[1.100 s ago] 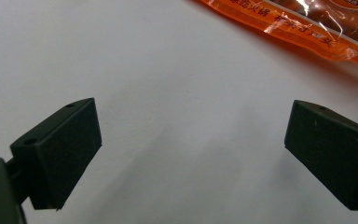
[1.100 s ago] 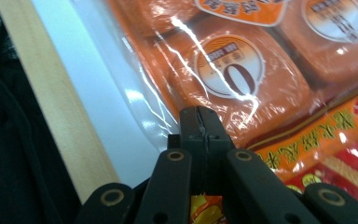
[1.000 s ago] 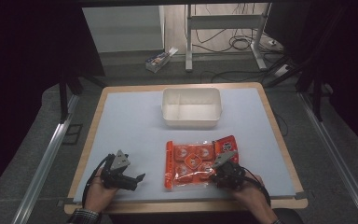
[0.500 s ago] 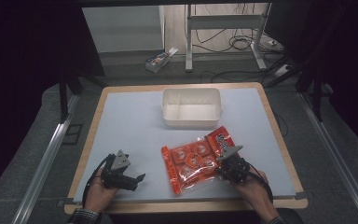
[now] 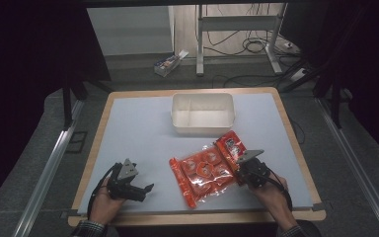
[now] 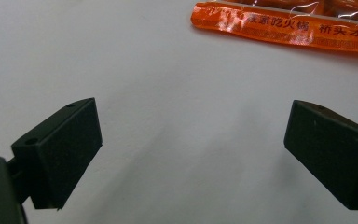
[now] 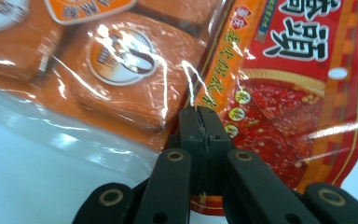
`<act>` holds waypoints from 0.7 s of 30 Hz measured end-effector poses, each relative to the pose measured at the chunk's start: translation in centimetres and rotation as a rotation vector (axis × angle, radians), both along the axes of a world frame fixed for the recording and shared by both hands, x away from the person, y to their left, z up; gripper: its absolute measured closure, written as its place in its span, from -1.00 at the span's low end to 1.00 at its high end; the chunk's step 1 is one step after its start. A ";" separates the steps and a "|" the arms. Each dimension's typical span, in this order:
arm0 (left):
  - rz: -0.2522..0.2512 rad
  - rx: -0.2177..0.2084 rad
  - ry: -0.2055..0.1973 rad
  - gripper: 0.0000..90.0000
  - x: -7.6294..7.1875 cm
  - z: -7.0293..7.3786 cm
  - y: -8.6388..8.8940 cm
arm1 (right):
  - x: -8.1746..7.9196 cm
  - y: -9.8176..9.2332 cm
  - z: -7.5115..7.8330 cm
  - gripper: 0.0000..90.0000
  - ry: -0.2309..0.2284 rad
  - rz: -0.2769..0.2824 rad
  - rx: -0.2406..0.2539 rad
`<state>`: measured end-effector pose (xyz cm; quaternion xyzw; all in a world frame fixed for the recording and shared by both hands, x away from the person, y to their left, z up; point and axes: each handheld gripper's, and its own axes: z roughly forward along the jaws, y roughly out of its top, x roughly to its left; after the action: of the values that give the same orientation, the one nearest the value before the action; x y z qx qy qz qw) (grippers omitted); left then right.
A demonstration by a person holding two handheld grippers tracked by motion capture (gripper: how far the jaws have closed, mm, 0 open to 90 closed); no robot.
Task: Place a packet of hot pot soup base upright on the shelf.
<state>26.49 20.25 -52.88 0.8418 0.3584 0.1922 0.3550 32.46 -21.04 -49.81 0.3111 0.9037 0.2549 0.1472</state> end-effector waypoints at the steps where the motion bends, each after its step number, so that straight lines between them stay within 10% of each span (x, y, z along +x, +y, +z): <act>1: -0.001 -0.001 -0.001 -0.91 0.0 0.0 0.0 | 0.0 -0.1 0.1 0.98 0.005 0.001 0.017; 11: 0.000 0.002 0.002 -0.91 0.0 0.0 0.0 | -0.1 -2.1 1.4 0.36 -0.047 -0.055 0.137; 21: -0.001 0.005 0.002 -0.91 0.0 -0.1 -0.1 | 1.1 -4.0 1.1 -0.29 -0.096 -0.158 0.155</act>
<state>26.49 20.18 -52.93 0.8431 0.3577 0.1923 0.3527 33.53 -25.01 -48.67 0.3793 0.8458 0.3261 0.1856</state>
